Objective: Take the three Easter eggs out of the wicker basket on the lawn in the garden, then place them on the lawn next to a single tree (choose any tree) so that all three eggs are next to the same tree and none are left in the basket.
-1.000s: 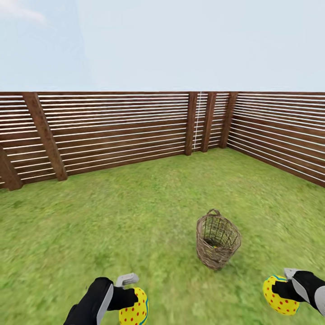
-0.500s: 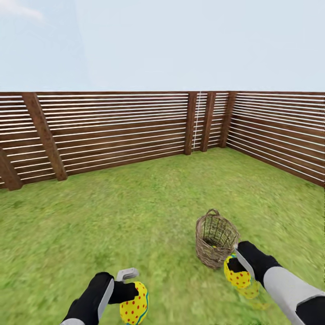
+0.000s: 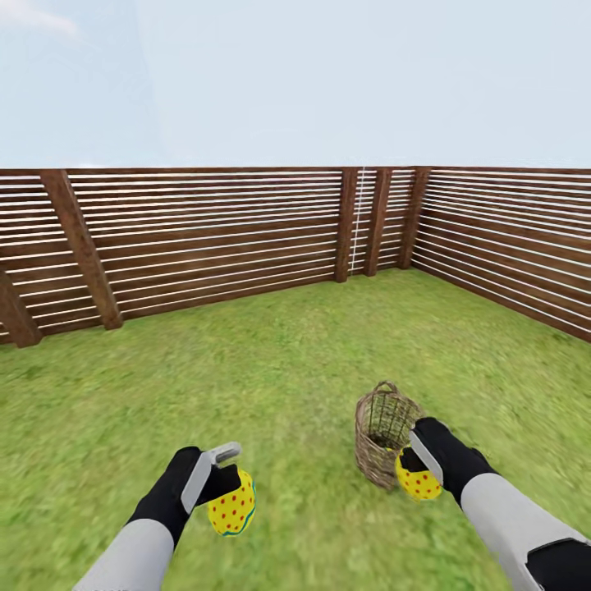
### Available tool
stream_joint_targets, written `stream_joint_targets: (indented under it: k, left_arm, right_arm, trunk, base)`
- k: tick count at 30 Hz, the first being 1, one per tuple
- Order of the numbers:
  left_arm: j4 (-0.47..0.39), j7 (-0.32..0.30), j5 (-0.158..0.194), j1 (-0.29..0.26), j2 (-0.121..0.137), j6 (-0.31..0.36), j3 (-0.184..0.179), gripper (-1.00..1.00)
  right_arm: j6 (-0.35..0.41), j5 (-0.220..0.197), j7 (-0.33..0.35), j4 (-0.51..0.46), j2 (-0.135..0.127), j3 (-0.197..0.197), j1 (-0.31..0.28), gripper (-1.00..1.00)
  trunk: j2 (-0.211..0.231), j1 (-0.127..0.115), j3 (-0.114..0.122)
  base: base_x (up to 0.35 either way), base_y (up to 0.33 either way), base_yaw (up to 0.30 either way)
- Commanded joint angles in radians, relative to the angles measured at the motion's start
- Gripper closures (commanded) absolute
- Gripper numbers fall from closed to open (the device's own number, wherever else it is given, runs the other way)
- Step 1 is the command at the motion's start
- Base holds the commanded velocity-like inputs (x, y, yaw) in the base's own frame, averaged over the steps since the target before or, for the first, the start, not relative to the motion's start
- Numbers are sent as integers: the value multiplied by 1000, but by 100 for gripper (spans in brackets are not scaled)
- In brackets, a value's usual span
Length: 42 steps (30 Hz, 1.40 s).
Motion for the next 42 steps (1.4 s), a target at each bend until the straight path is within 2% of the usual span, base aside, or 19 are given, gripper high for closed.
stream_joint_targets:
  k: [1,4,8,14,15,17,19,26,35,42]
  left_arm:
    - [4,8,11,-1,-1,3,5,100]
    - [2,11,12,-1,0,4,7,100]
    - [5,13,8,-1,-2,4,-14,100]
    - [4,14,10,-1,-2,3,-16,100]
    - [4,14,12,-1,-2,3,-14,100]
    - [3,14,16,-1,-2,2,-6,100]
    - [-1,16,15,-1,-2,-1,-3,100]
    - [4,17,15,-1,-5,-18,-7,100]
    - [6,16,16,-1,-8,-21,-10,100]
    - [6,16,18,-1,-8,-22,-9,100]
  right_arm:
    - [2,-12,-35,-4,4,7,-1,100]
    - [-6,-18,-52,-7,6,4,-1,100]
    - [-4,-60,-53,-7,-4,3,-1,100]
    - [-3,-67,-53,-7,-10,2,-1,100]
    - [-2,-67,-53,-7,-13,-12,-1,100]
    - [3,-65,-54,-8,-13,-79,-1,100]
    - [3,-64,-55,-8,-12,-95,-1,100]
    - [1,-61,-56,-8,-21,-100,-1,100]
    - [-2,-61,-59,-8,-19,-100,-1,100]
    - [-3,-55,-59,-8,-19,-99,-1,100]
  trunk:
    - [6,-4,2]
    - [27,-15,11]
    - [55,-31,24]
    - [97,-54,42]
    - [104,-57,46]
    - [118,-65,53]
    - [132,-73,60]
    - [181,-100,84]
    - [244,-134,116]
    - [293,-161,140]
  base:
    - [0,0,0]
    - [-60,0,0]
    - [-270,-149,0]
    - [-190,-267,-113]
    - [-129,-286,-288]
    - [-39,-105,-294]
    - [-7,-18,-297]
    - [0,-2,-297]
    - [-79,-247,-297]
    - [-5,-15,-297]
